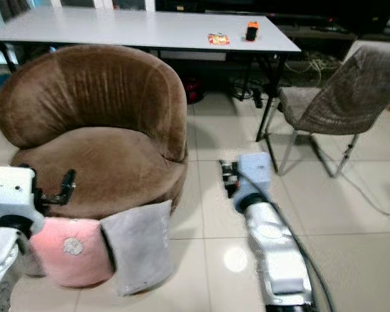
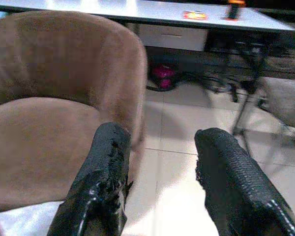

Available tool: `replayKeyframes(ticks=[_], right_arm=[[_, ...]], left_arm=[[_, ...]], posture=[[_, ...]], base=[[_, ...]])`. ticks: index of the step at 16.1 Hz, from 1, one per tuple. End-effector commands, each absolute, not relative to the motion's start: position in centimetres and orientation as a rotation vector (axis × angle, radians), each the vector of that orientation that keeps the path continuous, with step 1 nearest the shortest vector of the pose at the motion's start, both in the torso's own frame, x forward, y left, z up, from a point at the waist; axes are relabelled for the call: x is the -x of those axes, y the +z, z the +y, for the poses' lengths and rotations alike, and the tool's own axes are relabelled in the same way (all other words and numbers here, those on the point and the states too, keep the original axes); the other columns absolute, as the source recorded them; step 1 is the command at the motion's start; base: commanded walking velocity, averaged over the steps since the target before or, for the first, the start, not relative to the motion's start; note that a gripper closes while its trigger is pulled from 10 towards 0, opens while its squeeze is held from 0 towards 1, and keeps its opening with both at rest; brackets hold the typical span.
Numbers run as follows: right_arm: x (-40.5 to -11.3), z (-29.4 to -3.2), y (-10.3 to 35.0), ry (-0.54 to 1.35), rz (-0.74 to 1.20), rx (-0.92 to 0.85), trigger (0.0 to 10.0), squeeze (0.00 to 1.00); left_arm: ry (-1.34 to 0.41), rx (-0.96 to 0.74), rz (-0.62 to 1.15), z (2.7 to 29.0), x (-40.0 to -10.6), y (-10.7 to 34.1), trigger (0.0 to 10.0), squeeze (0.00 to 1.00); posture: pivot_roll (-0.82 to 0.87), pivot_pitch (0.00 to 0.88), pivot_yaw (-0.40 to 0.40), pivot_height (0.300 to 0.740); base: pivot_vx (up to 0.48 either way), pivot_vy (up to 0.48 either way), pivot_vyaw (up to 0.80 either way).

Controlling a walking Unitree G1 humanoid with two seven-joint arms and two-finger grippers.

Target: Move the pillow to the sofa from floor

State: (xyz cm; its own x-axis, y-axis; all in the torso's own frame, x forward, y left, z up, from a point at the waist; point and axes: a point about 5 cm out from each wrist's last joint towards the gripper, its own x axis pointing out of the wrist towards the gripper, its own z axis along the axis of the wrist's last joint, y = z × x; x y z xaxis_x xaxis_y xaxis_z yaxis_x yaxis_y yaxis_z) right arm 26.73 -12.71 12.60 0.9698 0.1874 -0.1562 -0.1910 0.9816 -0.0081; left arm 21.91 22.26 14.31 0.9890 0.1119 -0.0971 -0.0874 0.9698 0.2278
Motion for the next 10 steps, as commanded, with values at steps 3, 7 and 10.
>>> replayKeyframes(ticks=[3, 7, 10], right_arm=[[-26.85, -13.69, 12.48, 0.153, 0.16, 0.037, 10.0, 0.0], [-27.0, -13.6, 12.48, 0.153, 0.158, 0.045, 10.0, 0.0], [-27.16, -13.61, 12.51, 0.154, 0.157, 0.047, 10.0, 0.0]], left_arm=[[0.074, -0.226, 0.096, 21.77, -22.21, 14.49, 10.0, 0.0], [0.073, -0.231, 0.095, 21.78, -22.31, 14.5, 10.0, 0.0], [0.08, -0.235, 0.094, 21.87, -22.37, 14.53, 10.0, 0.0]], posture=[[-0.06, 0.0, -0.011, 0.74], [-0.06, 0.0, -0.011, 0.74], [-0.06, 0.0, -0.015, 0.74]], base=[[0.304, 0.0, 0.0], [0.293, 0.0, 0.6], [0.26, 0.0, 0.8]])
